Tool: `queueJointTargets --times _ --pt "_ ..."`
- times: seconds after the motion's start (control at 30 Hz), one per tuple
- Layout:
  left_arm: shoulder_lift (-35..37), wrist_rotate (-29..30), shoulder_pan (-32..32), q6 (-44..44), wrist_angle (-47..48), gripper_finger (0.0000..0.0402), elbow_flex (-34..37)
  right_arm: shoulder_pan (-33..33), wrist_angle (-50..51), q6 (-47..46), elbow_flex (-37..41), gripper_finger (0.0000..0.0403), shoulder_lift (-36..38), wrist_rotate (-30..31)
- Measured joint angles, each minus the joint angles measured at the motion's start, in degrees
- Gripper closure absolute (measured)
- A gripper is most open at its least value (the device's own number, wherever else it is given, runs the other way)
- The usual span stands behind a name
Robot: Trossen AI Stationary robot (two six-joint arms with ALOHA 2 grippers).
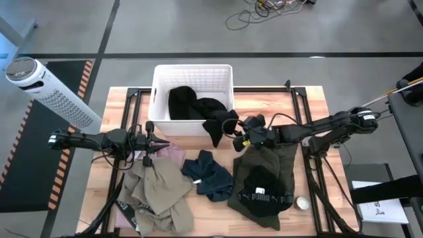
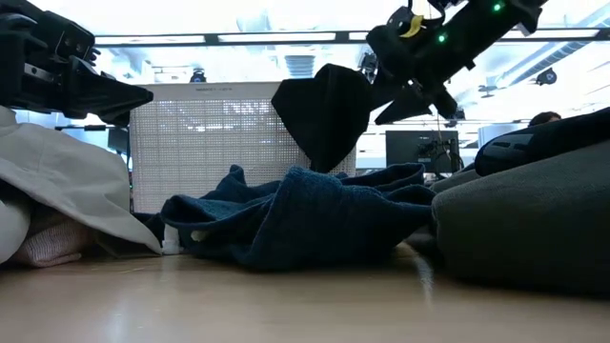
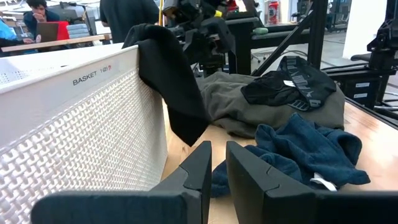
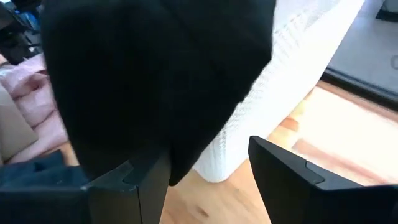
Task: Sort clothes
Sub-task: Put the black shirt into the bin
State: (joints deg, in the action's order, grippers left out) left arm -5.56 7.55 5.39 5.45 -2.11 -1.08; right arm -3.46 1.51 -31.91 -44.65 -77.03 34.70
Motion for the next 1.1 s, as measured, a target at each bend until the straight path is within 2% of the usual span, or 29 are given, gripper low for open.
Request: queueJointTargets --times 0.1,0.2,0.27,0.37,0.4,0.53,0.77,0.9,1.1 --pt "0.0 0.0 0.0 0.0 0.0 0.0365 0.0 0.2 -3.2 3.6 0.0 0.0214 0.0 -2.6" --pt "0.0 0.0 0.0 0.0 0.0 0.0365 0.0 0.1 -7.1 6.3 0.0 0.0247 0.0 -4.3" --pt "0.0 0.0 0.0 0.0 0.0 0.0365 0.0 0.1 -8.6 7.1 0.0 0.0288 0.0 -4.2" --pt "0.0 0.0 0.0 0.0 0.0 0.0365 0.0 0.0 -11.4 8.6 0.0 0.0373 0.2 -5.5" --pt "0.0 0.0 0.0 0.0 0.0 0.0365 0.0 -0.3 -12.1 9.3 -0.1 0.0387 0.4 -6.0" --pt "0.0 0.0 0.0 0.0 0.0 0.0365 0.0 -1.5 -12.4 10.5 -3.7 0.0396 0.4 -6.7" --pt "0.0 0.0 0.0 0.0 0.0 0.0365 0.0 -1.7 -10.4 22.5 -15.6 0.0402 -0.2 -6.4" --pt "0.0 0.0 0.0 0.0 0.0 0.0365 0.0 1.9 -7.9 29.2 -23.1 0.0402 -1.9 -6.2" --pt "0.0 0.0 0.0 0.0 0.0 0.0365 0.0 8.7 -5.2 34.4 -32.7 0.0403 -9.2 -8.1"
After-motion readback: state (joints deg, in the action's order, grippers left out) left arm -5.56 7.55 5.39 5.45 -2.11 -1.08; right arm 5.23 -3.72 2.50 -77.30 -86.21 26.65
